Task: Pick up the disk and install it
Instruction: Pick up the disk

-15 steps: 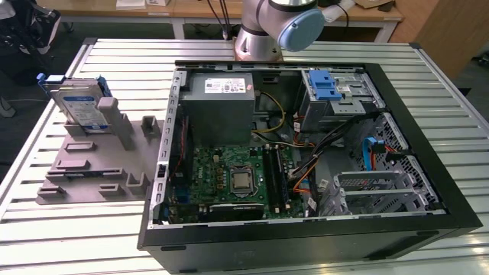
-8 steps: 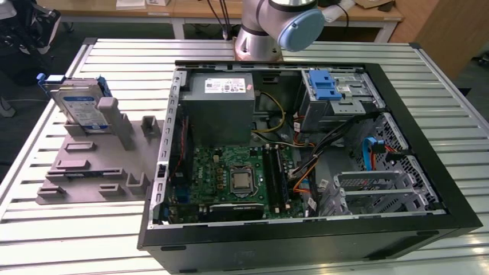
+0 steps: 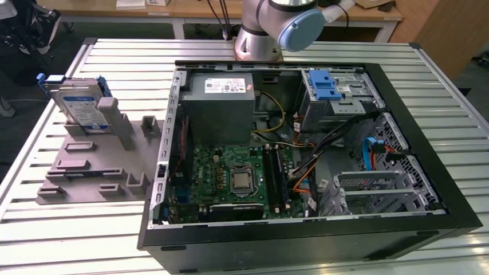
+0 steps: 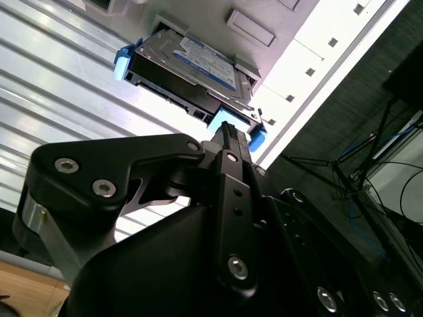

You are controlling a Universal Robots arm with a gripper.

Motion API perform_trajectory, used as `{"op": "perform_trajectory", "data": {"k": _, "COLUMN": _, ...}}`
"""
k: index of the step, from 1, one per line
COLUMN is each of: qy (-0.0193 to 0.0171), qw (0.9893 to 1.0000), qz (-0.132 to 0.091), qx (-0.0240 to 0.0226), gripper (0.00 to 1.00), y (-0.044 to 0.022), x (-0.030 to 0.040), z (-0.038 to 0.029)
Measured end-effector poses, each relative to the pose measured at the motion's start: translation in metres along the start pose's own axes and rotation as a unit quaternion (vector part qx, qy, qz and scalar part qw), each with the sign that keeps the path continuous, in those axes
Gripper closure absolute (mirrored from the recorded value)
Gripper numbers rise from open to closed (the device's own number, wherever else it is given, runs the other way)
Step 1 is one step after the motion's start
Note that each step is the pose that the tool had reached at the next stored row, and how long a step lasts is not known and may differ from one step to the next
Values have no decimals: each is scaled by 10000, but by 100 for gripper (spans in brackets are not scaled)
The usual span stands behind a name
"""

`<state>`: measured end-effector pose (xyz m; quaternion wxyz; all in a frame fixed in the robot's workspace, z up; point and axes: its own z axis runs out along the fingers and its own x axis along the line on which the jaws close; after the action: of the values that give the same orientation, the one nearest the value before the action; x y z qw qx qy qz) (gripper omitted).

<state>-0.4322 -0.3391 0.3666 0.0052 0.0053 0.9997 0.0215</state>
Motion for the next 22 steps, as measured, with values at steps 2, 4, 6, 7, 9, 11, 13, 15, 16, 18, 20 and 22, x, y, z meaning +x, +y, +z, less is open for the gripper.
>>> {"op": "perform_trajectory", "data": {"k": 2, "qy": 0, "qw": 10000, "qz": 0, "qx": 0, "gripper": 89, "y": 0, "x": 0, "z": 0}}
{"op": "perform_trajectory", "data": {"k": 4, "qy": 0, "qw": 10000, "qz": 0, "qx": 0, "gripper": 89, "y": 0, "x": 0, "z": 0}}
{"op": "perform_trajectory", "data": {"k": 6, "qy": 0, "qw": 10000, "qz": -2, "qx": 0, "gripper": 89, "y": 0, "x": 0, "z": 0}}
{"op": "perform_trajectory", "data": {"k": 7, "qy": 0, "qw": 10000, "qz": -6, "qx": 0, "gripper": 89, "y": 0, "x": 0, "z": 0}}
{"op": "perform_trajectory", "data": {"k": 9, "qy": 1, "qw": 10000, "qz": -27, "qx": 0, "gripper": 89, "y": 0, "x": 0, "z": 0}}
{"op": "perform_trajectory", "data": {"k": 11, "qy": 2, "qw": 10000, "qz": -56, "qx": -1, "gripper": 89, "y": 0, "x": 0, "z": 0}}
{"op": "perform_trajectory", "data": {"k": 13, "qy": 3, "qw": 10000, "qz": -90, "qx": -1, "gripper": 89, "y": 0, "x": 0, "z": 0}}
{"op": "perform_trajectory", "data": {"k": 15, "qy": 5, "qw": 9999, "qz": -125, "qx": -1, "gripper": 89, "y": 0, "x": 0, "z": 0}}
{"op": "perform_trajectory", "data": {"k": 16, "qy": 6, "qw": 9999, "qz": -142, "qx": -1, "gripper": 89, "y": 0, "x": 0, "z": 0}}
{"op": "perform_trajectory", "data": {"k": 18, "qy": 7, "qw": 9998, "qz": -176, "qx": -2, "gripper": 89, "y": 0, "x": 1, "z": 0}}
{"op": "perform_trajectory", "data": {"k": 20, "qy": 9, "qw": 9998, "qz": -209, "qx": -2, "gripper": 89, "y": 0, "x": 1, "z": 0}}
{"op": "perform_trajectory", "data": {"k": 22, "qy": 10, "qw": 9997, "qz": -240, "qx": -2, "gripper": 89, "y": 0, "x": 1, "z": 0}}
